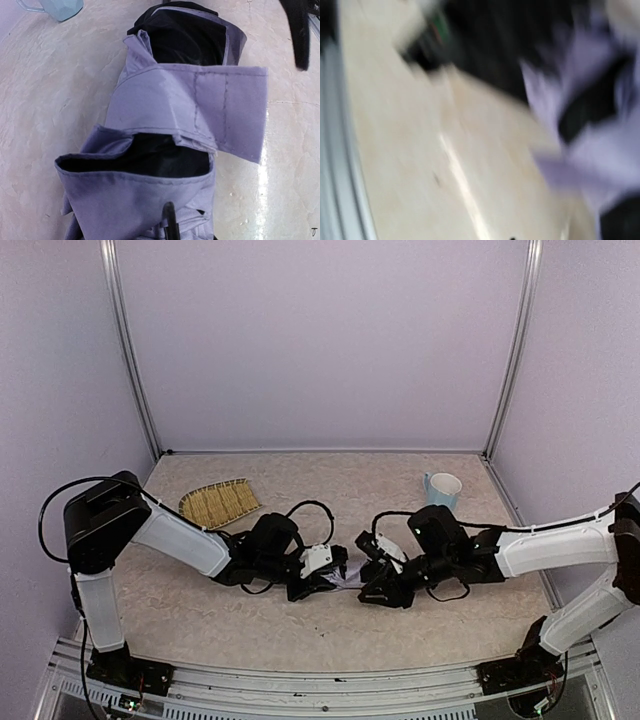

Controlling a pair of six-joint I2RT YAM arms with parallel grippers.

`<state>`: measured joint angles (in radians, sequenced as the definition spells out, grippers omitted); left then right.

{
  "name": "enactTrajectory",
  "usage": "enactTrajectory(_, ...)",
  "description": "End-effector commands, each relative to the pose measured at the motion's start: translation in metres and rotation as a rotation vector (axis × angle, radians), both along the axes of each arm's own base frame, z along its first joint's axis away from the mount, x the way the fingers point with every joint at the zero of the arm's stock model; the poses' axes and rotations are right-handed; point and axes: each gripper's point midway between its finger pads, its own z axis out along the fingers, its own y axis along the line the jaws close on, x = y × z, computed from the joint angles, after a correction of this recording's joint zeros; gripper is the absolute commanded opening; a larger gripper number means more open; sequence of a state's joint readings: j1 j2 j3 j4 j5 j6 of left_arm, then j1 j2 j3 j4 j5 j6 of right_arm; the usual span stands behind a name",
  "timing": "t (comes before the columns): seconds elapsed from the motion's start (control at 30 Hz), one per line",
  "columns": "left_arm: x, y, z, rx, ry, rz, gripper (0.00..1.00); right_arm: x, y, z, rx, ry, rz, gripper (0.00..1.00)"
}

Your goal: Put away the umbrella

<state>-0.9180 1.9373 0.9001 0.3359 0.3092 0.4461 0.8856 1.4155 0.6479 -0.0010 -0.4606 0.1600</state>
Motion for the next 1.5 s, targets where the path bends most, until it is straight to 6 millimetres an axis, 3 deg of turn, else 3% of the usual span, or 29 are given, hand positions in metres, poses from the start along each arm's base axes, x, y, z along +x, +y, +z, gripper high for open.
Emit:
enactTrajectory(0.0, -0.020, 0.055, -0.074, 0.278, 0.175, 0.101, 0.00, 0.023, 0.023, 0.051, 0.136, 0.023, -0.064, 0.22)
enactTrajectory(0.07, -0.021, 0.055, -0.074, 0.270, 0.183, 0.100, 0.00, 0.038, 0.032, 0.066, 0.185, 0.006, -0.096, 0.15)
enactTrajectory(0.13, -0.021, 0.055, -0.073, 0.261, 0.198, 0.099, 0.00, 0.049, 0.037, 0.068, 0.218, 0.022, -0.111, 0.11)
enactTrajectory(0.27, -0.022, 0.055, -0.073, 0.251, 0.220, 0.095, 0.00, 0.063, 0.033, 0.023, 0.154, 0.079, -0.158, 0.04)
enactTrajectory(0.4, -0.022, 0.056, -0.074, 0.248, 0.239, 0.099, 0.00, 0.056, 0.015, -0.031, 0.045, 0.123, -0.188, 0.01)
enactTrajectory(0.6, -0.023, 0.057, -0.075, 0.247, 0.251, 0.091, 0.00, 0.044, -0.014, -0.065, -0.070, 0.116, -0.230, 0.01)
enactTrajectory(0.67, -0.022, 0.057, -0.075, 0.247, 0.253, 0.091, 0.00, 0.043, -0.017, -0.062, -0.077, 0.106, -0.233, 0.00)
enactTrajectory(0.77, -0.019, 0.056, -0.070, 0.253, 0.220, 0.098, 0.00, 0.045, -0.013, -0.041, -0.046, 0.059, -0.205, 0.02)
enactTrajectory(0.83, -0.011, 0.053, -0.058, 0.245, 0.161, 0.115, 0.12, 0.049, -0.011, -0.022, -0.033, 0.004, -0.184, 0.03)
enactTrajectory(0.9, 0.001, 0.051, -0.041, 0.236, 0.074, 0.141, 0.31, 0.054, -0.009, 0.003, -0.018, -0.060, -0.166, 0.05)
enactTrajectory(1.07, 0.007, 0.037, 0.017, 0.134, -0.121, 0.105, 0.52, 0.068, -0.003, 0.055, -0.034, -0.212, -0.089, 0.19)
enactTrajectory(1.17, 0.004, 0.037, 0.047, 0.081, -0.241, 0.088, 0.58, 0.074, 0.002, 0.078, -0.070, -0.286, -0.010, 0.45)
enactTrajectory(1.33, -0.005, 0.048, 0.071, 0.051, -0.345, 0.070, 0.62, 0.083, 0.013, 0.079, -0.143, -0.333, 0.104, 0.77)
enactTrajectory(1.43, -0.010, 0.059, 0.081, 0.050, -0.327, 0.091, 0.62, 0.085, 0.022, 0.062, -0.207, -0.318, 0.178, 0.92)
enactTrajectory(1.47, -0.008, 0.064, 0.095, 0.009, -0.336, 0.130, 0.62, 0.081, 0.027, 0.048, -0.242, -0.300, 0.217, 0.95)
